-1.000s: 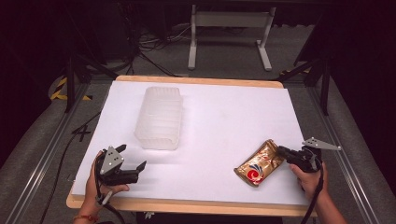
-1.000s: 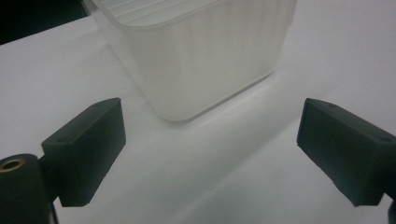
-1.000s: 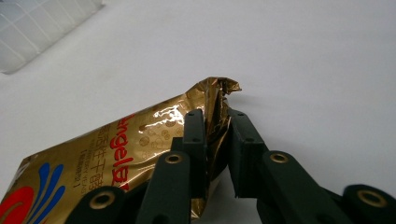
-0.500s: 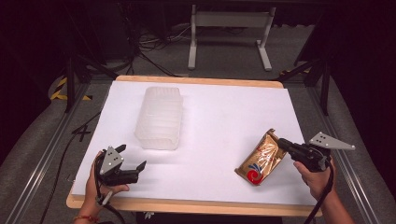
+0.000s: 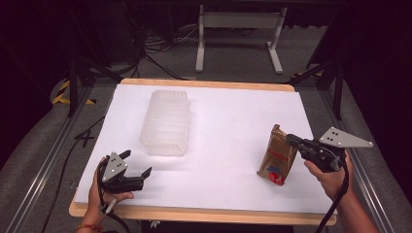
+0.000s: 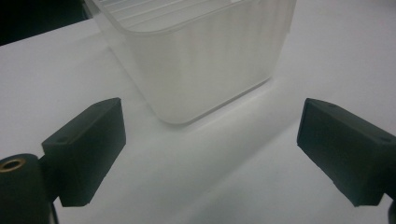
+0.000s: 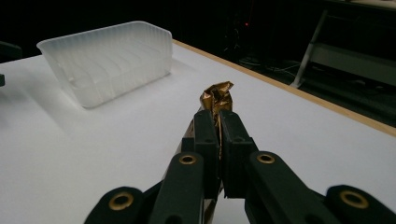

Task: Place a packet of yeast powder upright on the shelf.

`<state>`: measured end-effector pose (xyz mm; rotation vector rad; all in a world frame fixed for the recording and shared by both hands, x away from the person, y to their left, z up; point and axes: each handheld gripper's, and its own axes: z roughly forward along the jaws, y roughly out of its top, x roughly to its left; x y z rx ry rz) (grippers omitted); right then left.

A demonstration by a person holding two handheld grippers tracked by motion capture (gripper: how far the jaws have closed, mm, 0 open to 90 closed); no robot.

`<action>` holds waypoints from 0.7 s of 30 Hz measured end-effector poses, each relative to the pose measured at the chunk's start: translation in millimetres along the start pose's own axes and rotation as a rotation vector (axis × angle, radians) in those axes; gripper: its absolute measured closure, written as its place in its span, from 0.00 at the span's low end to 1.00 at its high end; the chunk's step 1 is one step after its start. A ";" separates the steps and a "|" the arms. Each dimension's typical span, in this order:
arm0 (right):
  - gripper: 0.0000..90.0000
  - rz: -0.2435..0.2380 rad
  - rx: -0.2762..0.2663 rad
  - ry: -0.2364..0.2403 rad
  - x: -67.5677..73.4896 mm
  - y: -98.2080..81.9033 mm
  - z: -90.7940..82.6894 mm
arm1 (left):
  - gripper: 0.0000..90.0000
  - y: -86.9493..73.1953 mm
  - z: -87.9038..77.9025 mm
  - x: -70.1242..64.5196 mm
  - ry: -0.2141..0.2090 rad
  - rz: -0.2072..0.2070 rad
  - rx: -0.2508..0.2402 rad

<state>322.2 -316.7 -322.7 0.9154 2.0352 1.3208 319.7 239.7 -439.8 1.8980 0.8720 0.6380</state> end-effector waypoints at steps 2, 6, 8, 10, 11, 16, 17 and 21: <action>0.97 -0.020 0.003 0.002 1.3 4.0 1.2 | 0.10 -0.2 0.3 0.0 -0.001 -0.001 0.000; 0.97 -0.039 -0.002 0.005 2.1 11.3 3.2 | 0.10 -0.2 0.6 0.1 -0.003 -0.002 0.003; 0.97 -0.051 -0.011 0.010 2.4 16.8 4.3 | 0.10 -0.2 0.4 0.0 -0.003 0.001 0.004; 0.97 -0.060 -0.018 0.013 3.2 22.7 5.6 | 0.10 -0.5 0.3 -0.2 -0.002 0.001 0.005; 0.97 -0.067 -0.024 0.021 4.1 25.9 6.6 | 0.10 -0.7 0.4 -0.1 -0.001 -0.001 0.007; 0.97 -0.097 -0.031 0.041 10.5 37.6 14.3 | 0.10 -1.3 0.1 -0.1 -0.002 -0.004 0.006; 0.97 -0.097 -0.031 0.041 10.5 37.6 14.3 | 0.10 -1.3 0.1 -0.1 -0.002 -0.004 0.006; 0.97 -0.122 -0.028 0.058 16.1 45.8 25.3 | 0.10 -1.6 -0.1 0.0 -0.003 -0.003 0.009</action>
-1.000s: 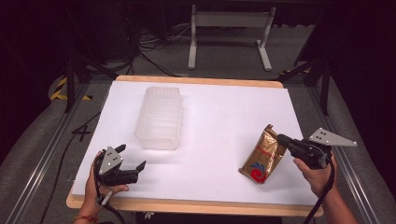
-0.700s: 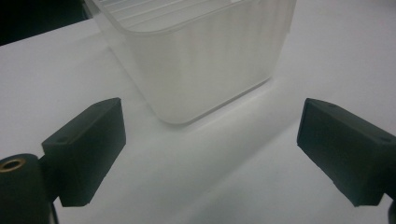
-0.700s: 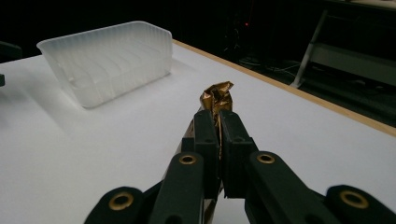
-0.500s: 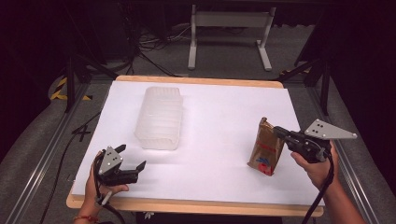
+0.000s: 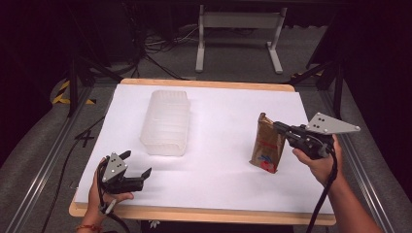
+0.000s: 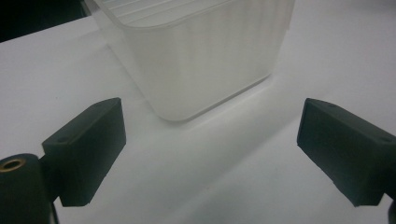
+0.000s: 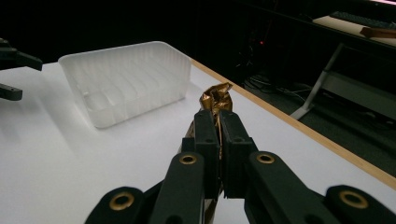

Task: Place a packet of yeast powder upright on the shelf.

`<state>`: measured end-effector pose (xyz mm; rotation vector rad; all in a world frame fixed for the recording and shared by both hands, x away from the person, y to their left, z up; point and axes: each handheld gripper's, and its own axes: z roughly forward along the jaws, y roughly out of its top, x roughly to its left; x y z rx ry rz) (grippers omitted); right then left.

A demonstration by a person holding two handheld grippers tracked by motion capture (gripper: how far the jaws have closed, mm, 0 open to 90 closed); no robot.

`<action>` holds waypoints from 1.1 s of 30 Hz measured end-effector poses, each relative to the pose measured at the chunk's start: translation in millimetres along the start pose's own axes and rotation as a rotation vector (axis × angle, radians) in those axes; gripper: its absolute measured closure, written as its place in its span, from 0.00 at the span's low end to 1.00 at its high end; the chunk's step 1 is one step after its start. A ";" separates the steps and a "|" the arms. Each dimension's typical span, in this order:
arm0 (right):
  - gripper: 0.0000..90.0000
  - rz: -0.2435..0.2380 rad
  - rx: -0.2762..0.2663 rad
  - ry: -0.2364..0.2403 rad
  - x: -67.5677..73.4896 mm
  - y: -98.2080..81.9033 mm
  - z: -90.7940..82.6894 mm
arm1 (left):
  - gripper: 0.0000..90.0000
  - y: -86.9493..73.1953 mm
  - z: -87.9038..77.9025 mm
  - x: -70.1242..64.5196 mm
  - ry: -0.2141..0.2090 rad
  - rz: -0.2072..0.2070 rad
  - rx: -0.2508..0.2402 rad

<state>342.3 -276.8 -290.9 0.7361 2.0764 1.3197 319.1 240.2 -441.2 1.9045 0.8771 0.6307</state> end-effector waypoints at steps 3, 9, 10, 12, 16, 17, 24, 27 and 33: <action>0.97 -0.014 -0.009 0.017 3.2 5.8 9.2 | 0.10 0.2 0.0 -0.7 -0.006 0.000 -0.002; 0.97 -0.022 -0.021 0.058 7.4 16.8 27.8 | 0.10 0.0 -0.1 -1.1 -0.009 0.001 0.002; 0.97 -0.020 -0.020 0.060 7.9 18.3 29.9 | 0.10 0.0 -0.2 -1.0 -0.006 0.003 0.003; 0.97 -0.018 -0.030 0.075 8.4 22.4 36.6 | 0.10 -0.2 -0.1 -0.8 -0.005 0.000 0.002; 0.97 -0.023 -0.039 0.101 11.2 32.2 51.6 | 0.10 -0.5 0.6 -0.5 -0.006 -0.001 0.003; 0.97 -0.029 -0.043 0.111 12.5 35.2 56.4 | 0.10 -0.6 0.6 -0.4 -0.005 -0.002 0.006; 0.97 -0.034 -0.049 0.140 19.2 47.4 81.1 | 0.10 -1.8 -0.2 0.5 -0.008 -0.006 0.004; 0.97 -0.041 -0.055 0.153 22.8 54.7 94.6 | 0.10 -2.3 -0.3 0.9 -0.009 -0.003 0.005; 0.97 -0.042 -0.078 0.179 27.2 68.8 116.5 | 0.10 -3.0 -0.9 1.2 -0.016 -0.010 0.001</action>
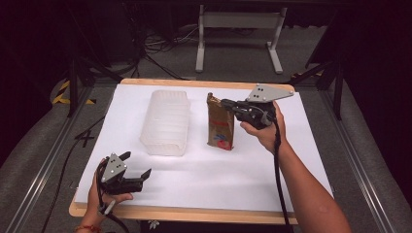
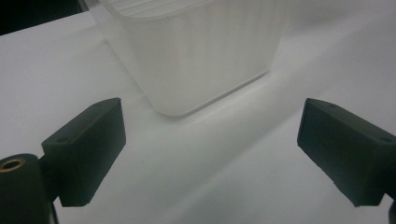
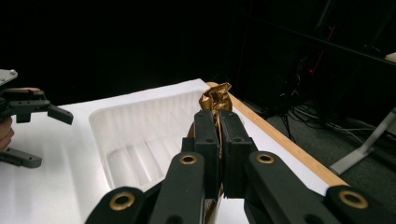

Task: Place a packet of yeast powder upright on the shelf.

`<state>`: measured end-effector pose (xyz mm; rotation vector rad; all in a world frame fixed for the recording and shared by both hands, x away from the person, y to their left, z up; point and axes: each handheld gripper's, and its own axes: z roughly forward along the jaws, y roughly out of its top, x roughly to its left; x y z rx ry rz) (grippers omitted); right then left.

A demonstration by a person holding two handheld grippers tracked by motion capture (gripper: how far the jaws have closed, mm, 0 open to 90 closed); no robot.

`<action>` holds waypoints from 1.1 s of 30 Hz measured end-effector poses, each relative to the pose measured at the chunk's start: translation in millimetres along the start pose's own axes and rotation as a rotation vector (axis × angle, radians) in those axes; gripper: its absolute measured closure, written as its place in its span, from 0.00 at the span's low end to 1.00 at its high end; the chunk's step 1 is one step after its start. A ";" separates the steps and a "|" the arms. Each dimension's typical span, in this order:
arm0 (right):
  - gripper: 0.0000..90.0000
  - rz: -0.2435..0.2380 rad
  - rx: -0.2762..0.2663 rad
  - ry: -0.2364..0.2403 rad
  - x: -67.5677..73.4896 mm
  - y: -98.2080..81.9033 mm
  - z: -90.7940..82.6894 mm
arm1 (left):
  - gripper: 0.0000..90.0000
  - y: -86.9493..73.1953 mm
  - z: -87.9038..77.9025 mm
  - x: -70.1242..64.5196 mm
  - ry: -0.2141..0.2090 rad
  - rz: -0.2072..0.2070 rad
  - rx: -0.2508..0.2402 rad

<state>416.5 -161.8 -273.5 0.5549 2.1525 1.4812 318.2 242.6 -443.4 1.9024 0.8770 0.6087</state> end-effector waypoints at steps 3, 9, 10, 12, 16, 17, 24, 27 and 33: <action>0.97 0.000 -0.009 0.007 -0.2 6.2 8.3 | 0.09 -0.5 -0.2 0.3 0.004 0.003 0.001; 0.97 0.002 -0.031 0.015 2.2 16.1 24.8 | 0.09 -1.6 -1.4 1.1 0.008 0.000 -0.003; 0.97 -0.004 -0.028 0.013 3.1 17.9 28.4 | 0.09 -1.7 -1.9 1.2 0.009 -0.002 -0.006; 0.97 -0.008 -0.026 0.019 5.4 21.8 35.4 | 0.09 -1.9 -2.8 1.9 0.011 -0.002 -0.006; 0.97 -0.023 -0.024 0.031 11.7 31.9 52.7 | 0.09 -3.0 -2.2 1.5 0.017 0.007 0.002; 0.97 -0.022 -0.028 0.036 12.4 33.5 56.1 | 0.09 -3.3 -1.9 1.7 0.018 0.014 0.004; 0.97 -0.022 -0.042 0.057 19.6 44.0 77.1 | 0.10 -2.2 -2.9 0.3 0.013 0.015 -0.002; 0.97 -0.017 -0.047 0.070 23.5 46.8 87.8 | 0.10 -1.9 -2.4 -0.4 0.016 0.020 0.002; 0.97 -0.022 -0.032 0.074 31.1 51.4 107.3 | 0.10 -2.5 -4.5 0.1 0.011 0.009 -0.007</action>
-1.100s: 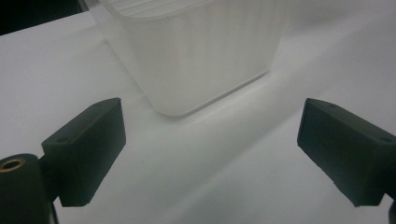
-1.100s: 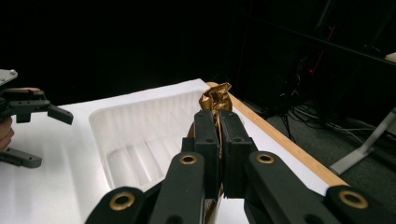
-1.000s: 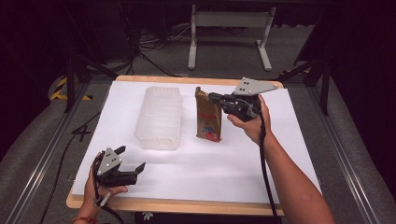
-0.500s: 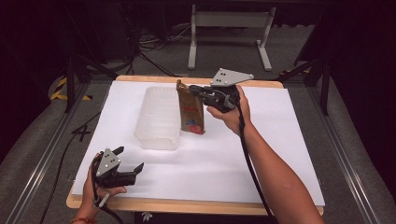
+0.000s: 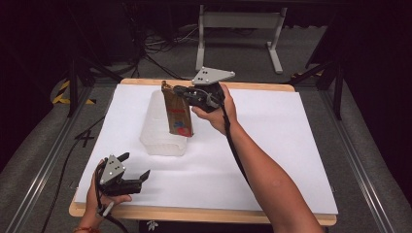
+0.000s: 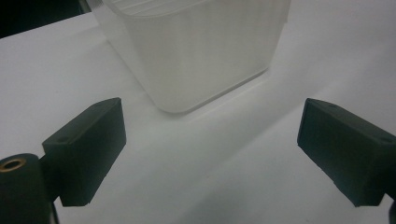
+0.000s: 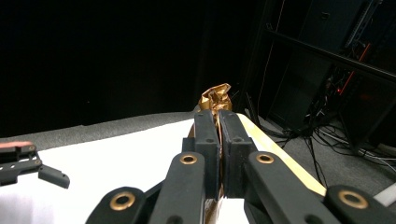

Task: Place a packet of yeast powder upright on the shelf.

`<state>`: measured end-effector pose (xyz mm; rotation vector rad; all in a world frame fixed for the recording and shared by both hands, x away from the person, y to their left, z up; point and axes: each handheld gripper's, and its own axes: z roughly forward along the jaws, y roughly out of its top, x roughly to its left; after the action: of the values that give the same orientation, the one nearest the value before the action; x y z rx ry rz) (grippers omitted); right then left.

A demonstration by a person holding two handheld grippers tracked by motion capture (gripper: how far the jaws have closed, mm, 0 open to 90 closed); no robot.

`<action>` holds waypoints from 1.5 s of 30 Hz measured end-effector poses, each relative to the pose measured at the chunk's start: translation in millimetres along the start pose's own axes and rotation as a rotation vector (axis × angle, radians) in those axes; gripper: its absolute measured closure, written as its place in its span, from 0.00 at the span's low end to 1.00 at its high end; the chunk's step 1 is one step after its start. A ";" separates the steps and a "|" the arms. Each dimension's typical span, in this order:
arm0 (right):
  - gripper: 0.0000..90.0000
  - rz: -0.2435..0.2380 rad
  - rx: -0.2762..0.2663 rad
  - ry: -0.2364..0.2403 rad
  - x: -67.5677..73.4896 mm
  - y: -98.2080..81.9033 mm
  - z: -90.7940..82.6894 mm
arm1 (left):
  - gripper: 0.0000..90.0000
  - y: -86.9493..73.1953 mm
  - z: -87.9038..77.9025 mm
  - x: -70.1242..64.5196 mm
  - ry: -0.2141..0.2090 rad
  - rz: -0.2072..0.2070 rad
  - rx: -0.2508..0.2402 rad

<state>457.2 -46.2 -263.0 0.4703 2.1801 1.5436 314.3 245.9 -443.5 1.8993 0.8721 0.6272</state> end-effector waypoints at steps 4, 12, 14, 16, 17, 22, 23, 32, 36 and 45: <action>0.97 0.006 0.007 0.003 1.5 2.2 10.2 | 0.10 -0.3 -0.2 -0.1 -0.006 -0.003 -0.003; 0.97 0.003 0.030 -0.008 7.5 1.4 31.9 | 0.10 -0.6 -0.7 -0.2 -0.011 -0.004 -0.006; 0.97 0.007 0.032 -0.020 8.6 -0.7 35.7 | 0.10 -0.8 -1.0 0.6 -0.009 -0.006 -0.007; 0.97 0.017 0.031 -0.029 9.1 -2.8 38.7 | 0.10 -0.8 -0.6 0.4 -0.011 -0.004 -0.005; 0.97 0.023 0.031 -0.026 9.6 -3.9 40.0 | 0.10 -0.7 -0.6 0.1 -0.012 -0.002 -0.003; 0.97 0.015 0.041 -0.029 13.4 -8.7 44.0 | 0.10 -0.8 -0.7 -0.3 -0.015 -0.006 -0.003; 0.97 0.009 0.044 -0.039 13.9 -9.5 44.2 | 0.10 -0.8 -0.7 -0.3 -0.014 -0.004 -0.001; 0.97 0.043 0.021 -0.007 14.0 -15.6 43.4 | 0.10 -0.9 -0.2 -0.2 -0.015 -0.005 0.000; 0.97 0.017 0.018 0.001 16.5 -16.7 42.3 | 0.10 -0.9 -0.5 -0.7 -0.016 -0.003 -0.001; 0.96 -0.034 0.022 0.074 27.4 -33.3 43.0 | 0.10 -0.8 -1.0 0.0 -0.014 -0.004 0.001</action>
<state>455.3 -8.7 -311.1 0.3870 2.2515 1.5431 313.3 246.7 -443.8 1.9005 0.8667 0.6106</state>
